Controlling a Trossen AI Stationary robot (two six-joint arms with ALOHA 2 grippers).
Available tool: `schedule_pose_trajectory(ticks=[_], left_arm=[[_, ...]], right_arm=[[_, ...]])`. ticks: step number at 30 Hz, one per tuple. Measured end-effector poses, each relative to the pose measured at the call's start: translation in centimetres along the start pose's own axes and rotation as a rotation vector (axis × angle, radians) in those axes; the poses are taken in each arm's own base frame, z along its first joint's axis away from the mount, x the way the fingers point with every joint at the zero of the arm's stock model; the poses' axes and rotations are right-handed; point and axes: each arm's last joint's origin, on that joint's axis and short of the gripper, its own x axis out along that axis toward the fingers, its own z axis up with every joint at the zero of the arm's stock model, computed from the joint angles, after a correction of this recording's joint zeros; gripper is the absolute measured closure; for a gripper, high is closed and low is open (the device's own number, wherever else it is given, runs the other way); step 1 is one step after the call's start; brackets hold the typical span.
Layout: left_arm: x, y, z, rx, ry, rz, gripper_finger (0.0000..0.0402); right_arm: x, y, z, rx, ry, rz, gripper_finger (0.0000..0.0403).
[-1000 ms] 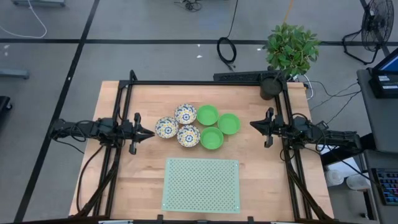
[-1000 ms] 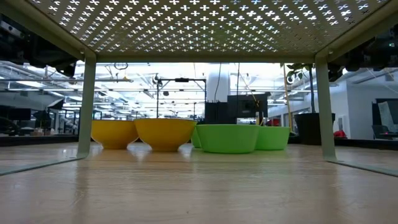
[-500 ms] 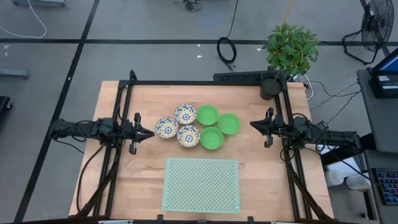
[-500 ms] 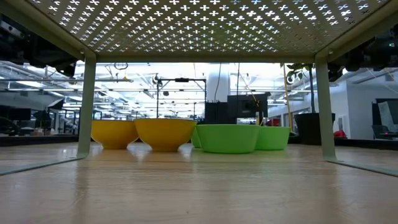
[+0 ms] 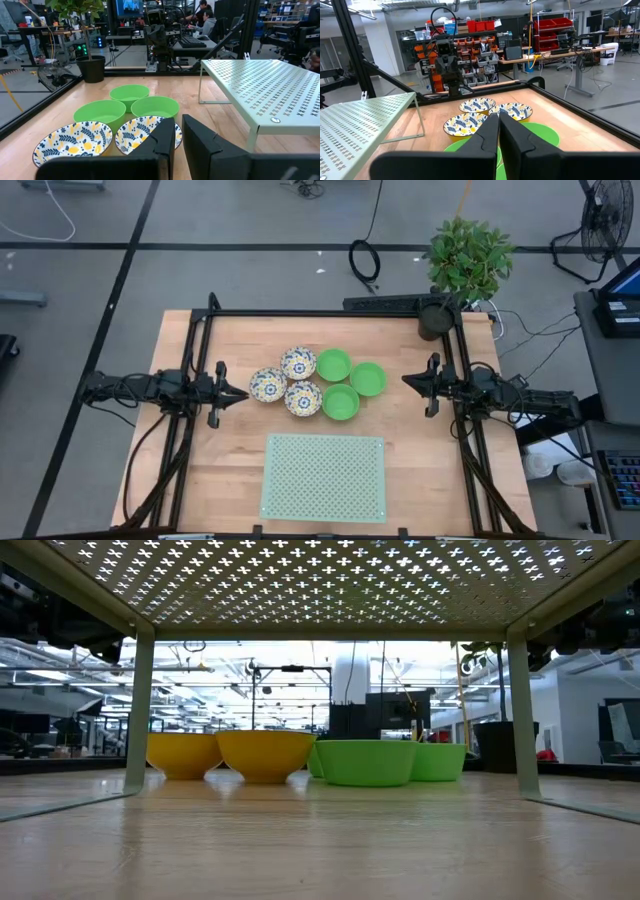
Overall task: Pick & Place Mini bowls
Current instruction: Put the middle right green bowl on the shelf
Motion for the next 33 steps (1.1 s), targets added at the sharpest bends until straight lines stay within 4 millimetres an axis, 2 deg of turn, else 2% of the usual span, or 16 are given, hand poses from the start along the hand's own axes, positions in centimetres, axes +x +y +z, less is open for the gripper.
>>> schedule_pose_trajectory(ticks=[7,13,16,20,25,27,29,33], left_arm=[[0.0,0.0,0.0,0.0,0.0,0.0,0.0364],[0.0,0.0,0.0,0.0,0.0,0.0,0.0364],[0.0,0.0,0.0,0.0,0.0,0.0,0.0364],[0.0,0.0,0.0,0.0,0.0,0.0,0.0364],[0.0,0.0,0.0,0.0,0.0,-0.001,0.0364],[0.0,0.0,0.0,0.0,0.0,0.0,0.0364],[0.0,0.0,0.0,0.0,0.0,0.0,0.0364],[0.0,0.0,0.0,0.0,0.0,0.0,0.0364]], right_arm=[[0.0,0.0,0.5,0.122,-0.057,-0.017,0.0399],[-0.1,-0.1,1.0,0.071,-0.115,-0.046,0.0399],[-0.1,-0.5,1.1,-0.02,-0.128,-0.216,0.0399],[-0.3,-1.2,0.4,0.048,-0.093,-0.426,0.0399],[-0.1,-1.0,1.7,0.138,-0.23,-0.389,0.0393],[0.4,-0.9,1.5,0.125,-0.18,-0.364,0.0376],[1.1,-1.0,0.3,0.118,-0.027,-0.394,0.0345],[3.2,-0.8,2.3,0.206,0.212,-0.507,0.0265]])
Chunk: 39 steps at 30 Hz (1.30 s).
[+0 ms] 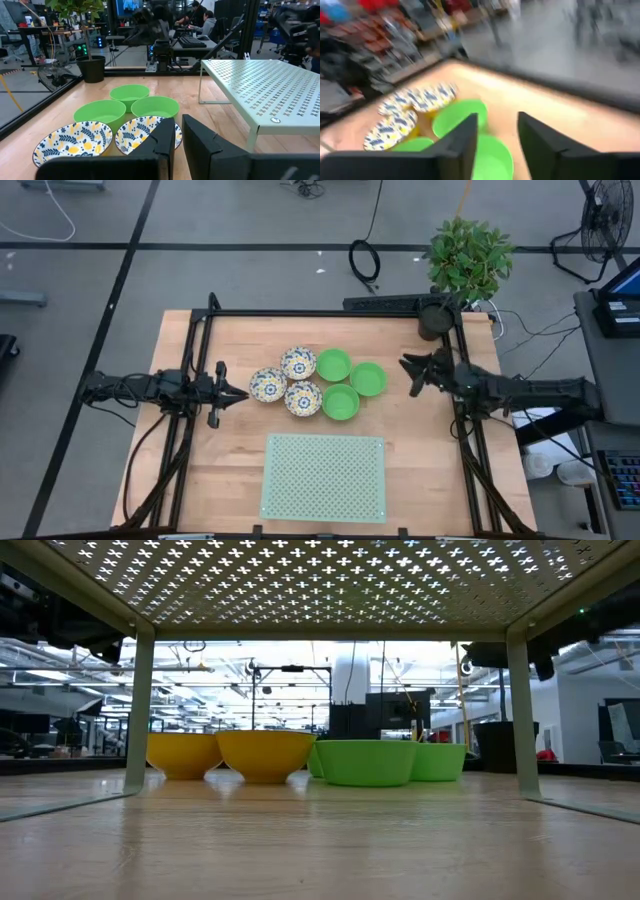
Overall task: Pick & Place Mini bowls
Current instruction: Put the middle right green bowl on the shelf
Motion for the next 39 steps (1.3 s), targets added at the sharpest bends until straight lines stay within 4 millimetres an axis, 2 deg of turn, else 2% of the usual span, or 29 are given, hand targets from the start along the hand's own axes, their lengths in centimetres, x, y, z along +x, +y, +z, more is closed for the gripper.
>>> schedule_pose_trajectory(ticks=[4,7,11,13,16,22,27,34,39], left_arm=[[0.0,0.0,0.0,0.0,-0.002,0.001,0.0364],[0.0,0.0,0.0,0.0,-0.004,0.001,0.0364],[0.0,0.0,0.0,0.0,-0.004,0.001,0.0364],[0.0,0.0,0.0,0.0,-0.004,0.001,0.0364],[0.0,0.0,0.0,0.0,-0.004,0.001,0.0364],[0.0,0.0,0.0,0.0,-0.005,0.001,0.0364],[0.0,0.0,0.1,0.0,-0.006,0.001,0.0364],[0.0,0.0,0.1,0.0,-0.006,0.001,0.0364],[0.0,0.0,0.1,0.0,-0.006,0.001,0.0364]], right_arm=[[2.6,1.7,1.9,-0.003,0.35,-0.1,0.0201],[5.0,2.8,3.9,-0.015,0.539,-0.121,0.0175],[8.3,2.5,3.9,-0.037,0.791,-0.149,0.0164],[9.6,2.1,3.8,-0.046,0.848,-0.143,0.0164],[11.1,1.0,2.6,-0.043,0.928,-0.167,0.017],[12.9,0.3,0.9,-0.084,0.989,-0.184,0.0182],[13.7,0.2,0.4,-0.103,0.985,-0.173,0.0189],[13.9,0.2,0.2,-0.116,0.986,-0.167,0.0213],[13.9,0.2,0.2,-0.122,0.988,-0.167,0.0251]])
